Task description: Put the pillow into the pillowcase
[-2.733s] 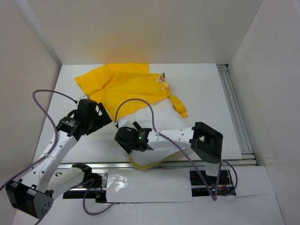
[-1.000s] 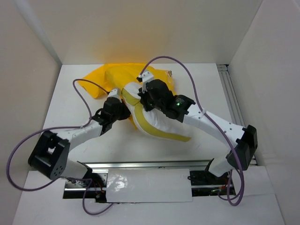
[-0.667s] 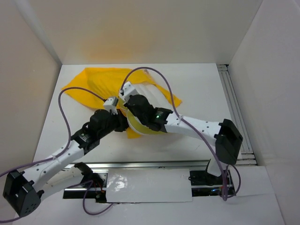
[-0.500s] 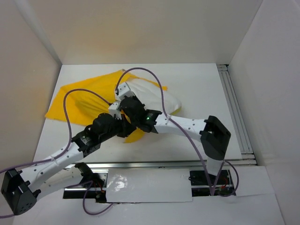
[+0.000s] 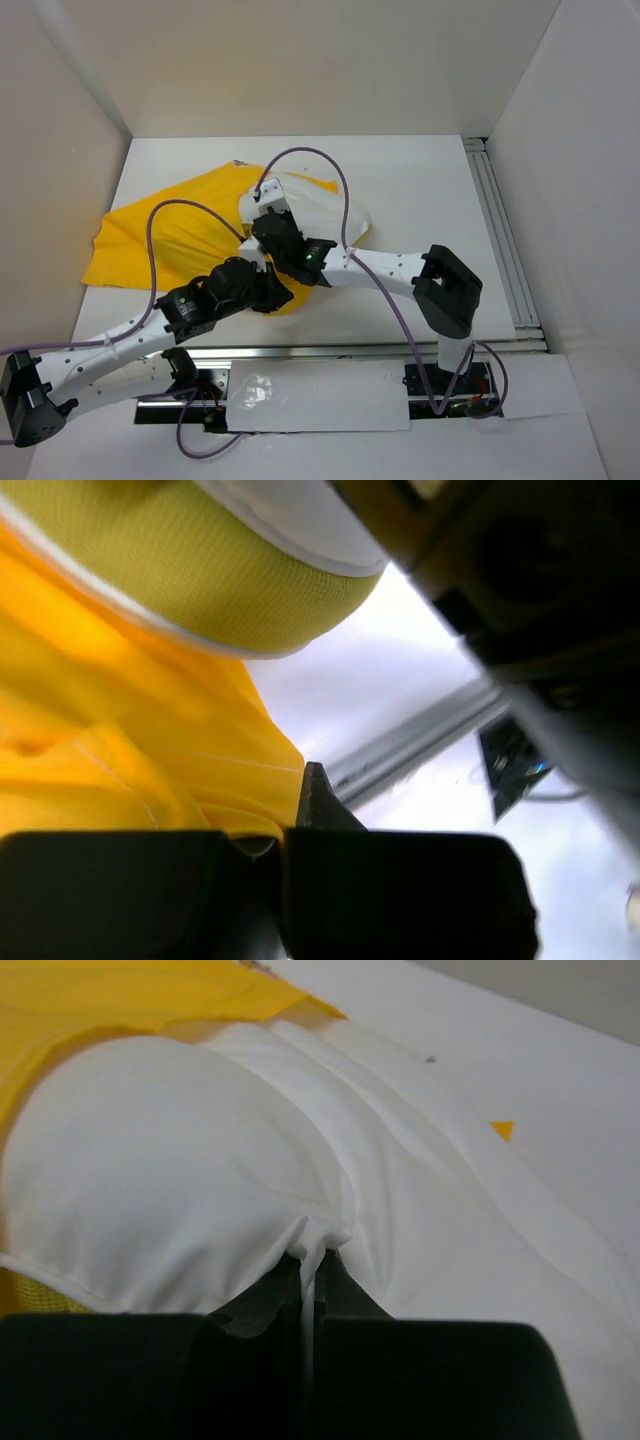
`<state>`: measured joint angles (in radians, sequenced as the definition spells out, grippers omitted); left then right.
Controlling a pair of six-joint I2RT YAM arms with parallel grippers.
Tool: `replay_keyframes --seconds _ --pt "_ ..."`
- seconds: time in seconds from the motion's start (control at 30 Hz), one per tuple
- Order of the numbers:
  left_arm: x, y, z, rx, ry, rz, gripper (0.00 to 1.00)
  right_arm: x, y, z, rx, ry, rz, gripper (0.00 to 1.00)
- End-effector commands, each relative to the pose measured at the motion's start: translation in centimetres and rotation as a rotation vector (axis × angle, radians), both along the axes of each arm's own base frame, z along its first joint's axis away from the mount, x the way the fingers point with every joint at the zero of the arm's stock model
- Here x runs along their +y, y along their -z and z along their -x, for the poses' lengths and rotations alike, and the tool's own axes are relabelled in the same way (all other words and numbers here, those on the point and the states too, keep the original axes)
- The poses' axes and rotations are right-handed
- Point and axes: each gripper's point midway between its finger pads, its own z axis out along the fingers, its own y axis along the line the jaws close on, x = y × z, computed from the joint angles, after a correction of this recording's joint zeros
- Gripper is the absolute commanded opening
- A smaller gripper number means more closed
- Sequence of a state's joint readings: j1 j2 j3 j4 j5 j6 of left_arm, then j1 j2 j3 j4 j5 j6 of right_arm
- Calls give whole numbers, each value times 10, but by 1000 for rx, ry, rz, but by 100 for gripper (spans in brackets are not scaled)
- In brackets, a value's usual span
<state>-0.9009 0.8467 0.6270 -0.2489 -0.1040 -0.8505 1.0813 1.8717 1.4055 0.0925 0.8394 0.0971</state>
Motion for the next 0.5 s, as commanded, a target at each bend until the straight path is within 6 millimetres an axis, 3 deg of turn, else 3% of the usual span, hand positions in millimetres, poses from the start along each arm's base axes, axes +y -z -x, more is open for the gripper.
replay_keyframes --seconds 0.0,0.03,0.07,0.1,0.13,0.17,0.2,0.23,0.27,0.3,0.33,0.37,0.43,0.47 --pt "-58 -67 66 -86 440 207 0 35 51 28 166 -230 -108 0" --pt "-57 -61 63 -70 416 189 0 36 39 37 171 -281 -139 0" --pt "-52 -58 56 -55 363 161 0 42 40 48 213 -375 -160 3" --pt "-50 -53 54 -50 344 141 0 34 48 55 243 -404 -154 8" --pt "-48 -55 52 -45 324 136 0 31 28 62 235 -448 -192 15" --pt "-45 -55 49 -46 306 122 0 33 22 73 258 -522 -216 34" --pt "-43 -52 46 -39 278 108 0 22 25 73 272 -529 -219 43" --pt "-38 -48 46 -33 264 89 3 15 2 75 245 -550 -256 51" --pt "-36 -50 44 -26 244 89 9 9 -4 76 244 -557 -266 57" --pt "-35 -52 42 -29 233 83 31 -1 -3 73 257 -532 -271 68" --pt "-32 -46 43 -18 225 61 43 -5 -11 76 249 -534 -278 73" --pt "-31 -50 43 -10 220 64 55 -15 -25 73 230 -522 -294 85" --pt "-27 -50 39 -7 192 34 66 -34 -25 68 243 -465 -270 100" --pt "-23 -46 41 9 192 12 74 -45 -29 67 237 -440 -267 100"
